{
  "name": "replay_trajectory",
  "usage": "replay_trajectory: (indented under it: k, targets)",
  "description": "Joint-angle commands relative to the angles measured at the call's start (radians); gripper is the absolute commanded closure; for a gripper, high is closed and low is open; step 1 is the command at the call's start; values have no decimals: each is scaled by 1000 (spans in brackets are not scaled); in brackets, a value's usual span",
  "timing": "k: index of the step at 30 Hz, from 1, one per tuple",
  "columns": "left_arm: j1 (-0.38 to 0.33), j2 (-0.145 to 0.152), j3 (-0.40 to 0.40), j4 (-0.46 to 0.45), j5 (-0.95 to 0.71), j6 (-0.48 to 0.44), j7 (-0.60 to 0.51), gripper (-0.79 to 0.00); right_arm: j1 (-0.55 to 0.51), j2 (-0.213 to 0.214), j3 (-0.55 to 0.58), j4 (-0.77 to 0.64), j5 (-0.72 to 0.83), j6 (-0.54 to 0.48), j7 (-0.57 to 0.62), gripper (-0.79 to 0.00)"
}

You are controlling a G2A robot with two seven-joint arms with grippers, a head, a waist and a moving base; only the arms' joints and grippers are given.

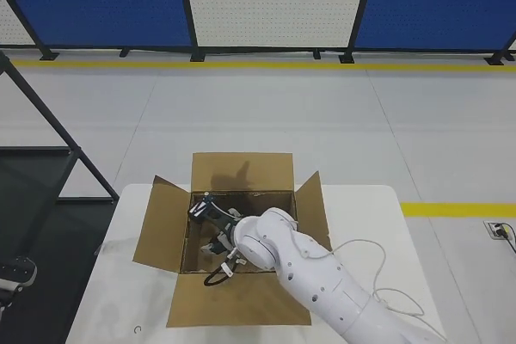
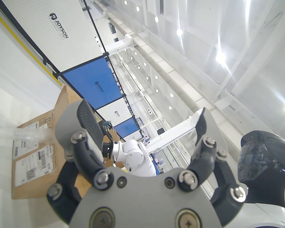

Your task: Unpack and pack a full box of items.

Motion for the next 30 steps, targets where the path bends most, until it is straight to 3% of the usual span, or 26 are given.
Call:
replay_trajectory:
  k: [1,12,16,22,30]
  targets:
    - [0,0,0,0,0,0,0,-785,0,0,0,0,0,0,0,-785]
    - [0,0,0,0,0,0,0,-785,-4,0,0,-2,0,0,-7,-785]
    - [0,0,0,0,0,0,0,-785,-50,15,27,-68,-37,18,-44,-785]
    - [-19,4,11,-24,6,33,-35,-785,-189,75,161,-330,-117,72,-33,-785]
    - [-82,23,32,18,26,48,-223,-785,-566,164,426,-835,-195,71,-50,-785]
